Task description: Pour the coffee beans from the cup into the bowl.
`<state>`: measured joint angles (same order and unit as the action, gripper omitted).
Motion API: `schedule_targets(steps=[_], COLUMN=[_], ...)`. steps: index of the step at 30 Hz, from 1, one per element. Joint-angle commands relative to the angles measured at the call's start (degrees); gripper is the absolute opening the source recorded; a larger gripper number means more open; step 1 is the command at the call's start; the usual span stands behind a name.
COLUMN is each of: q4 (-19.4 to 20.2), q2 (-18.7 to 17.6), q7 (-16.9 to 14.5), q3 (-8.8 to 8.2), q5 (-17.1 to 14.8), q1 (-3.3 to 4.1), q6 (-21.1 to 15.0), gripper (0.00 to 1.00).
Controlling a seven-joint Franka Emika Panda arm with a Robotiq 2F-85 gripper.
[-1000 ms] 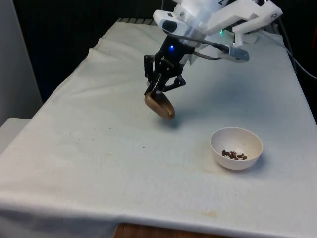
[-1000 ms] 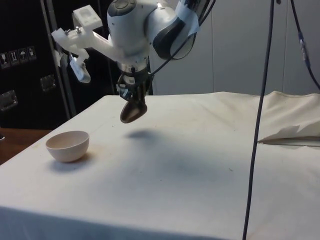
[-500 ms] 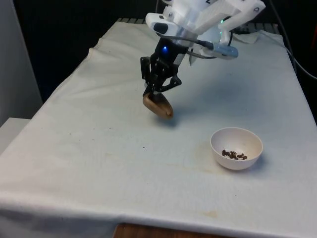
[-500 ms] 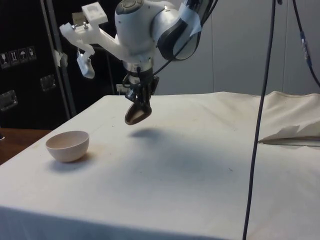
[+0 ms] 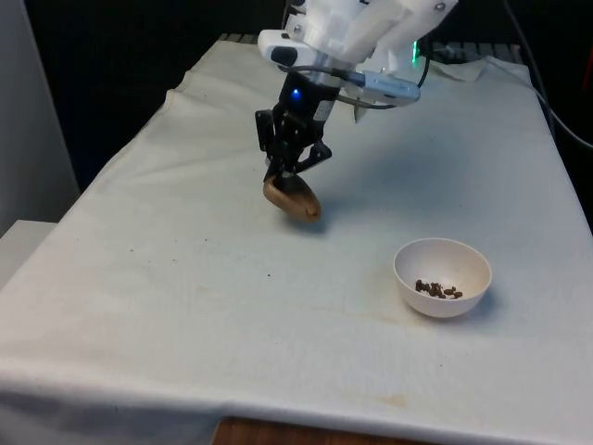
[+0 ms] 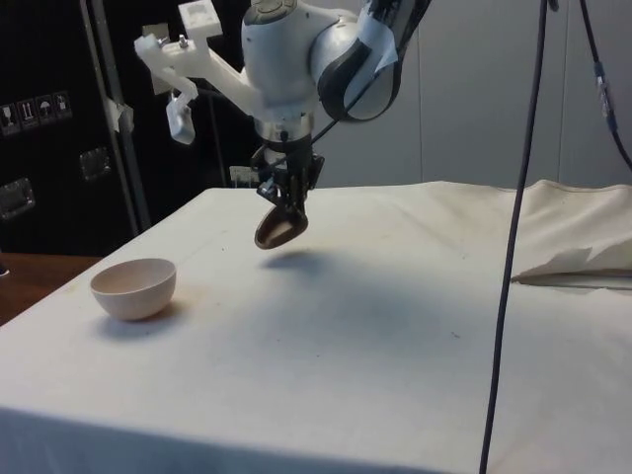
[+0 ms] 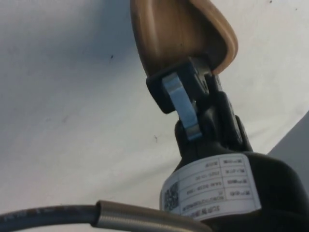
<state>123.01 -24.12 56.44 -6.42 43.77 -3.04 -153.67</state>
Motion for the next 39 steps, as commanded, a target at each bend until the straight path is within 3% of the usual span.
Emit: schedule_targets(steps=[1, 2, 3, 8, 9, 10, 17, 18, 19, 24, 26, 27, 28, 29, 34, 35, 36, 39], q4=[0.3, 1.2, 1.3, 2.0, 1.3, 2.2, 3.2, 2.5, 3.3, 3.9, 4.1, 3.3, 4.2, 4.3, 4.7, 4.0, 4.8, 5.0], q2=[0.0, 0.2, 0.2, 0.2, 0.0, 0.2, 0.2, 0.0, 0.2, 0.2, 0.2, 0.0, 0.2, 0.2, 0.2, 0.0, 0.2, 0.2], q7=[-0.9, -2.3, -2.8, -5.6, -4.6, -6.1, -10.4, -9.5, -10.9, -14.6, -15.8, -14.4, -16.6, -17.2, -21.4, -20.2, -22.2, -25.2], q3=[-0.34, 0.29, 0.11, -0.57, -1.43, -0.63, -1.49, -2.58, -1.60, -2.06, -2.23, -3.38, -2.29, -2.35, -2.75, -4.07, -2.75, -3.04], q5=[-1.0, -2.5, -3.0, -6.2, -5.3, -6.8, -11.7, -10.9, -12.3, -16.5, -17.9, -16.5, -18.7, -19.4, -24.1, -22.8, -25.0, -28.2], q1=[0.00, -0.97, -1.03, -1.03, 0.00, -1.09, -1.15, -0.06, -1.15, -1.26, -1.20, -0.06, -1.26, -1.32, -1.32, -0.06, -1.38, -1.38], q6=[-0.7, -2.1, -2.3, -3.5, -2.2, -3.7, -5.2, -4.0, -5.2, -5.8, -6.0, -4.9, -6.1, -6.1, -6.1, -5.0, -6.1, -6.0], gripper=[0.01, 0.01, 0.01, 0.01, 0.01, 0.01, 0.01, 0.01, 0.01, 0.01, 0.01, 0.01, 0.01, 0.01, 0.01, 0.01, 0.01, 0.01])
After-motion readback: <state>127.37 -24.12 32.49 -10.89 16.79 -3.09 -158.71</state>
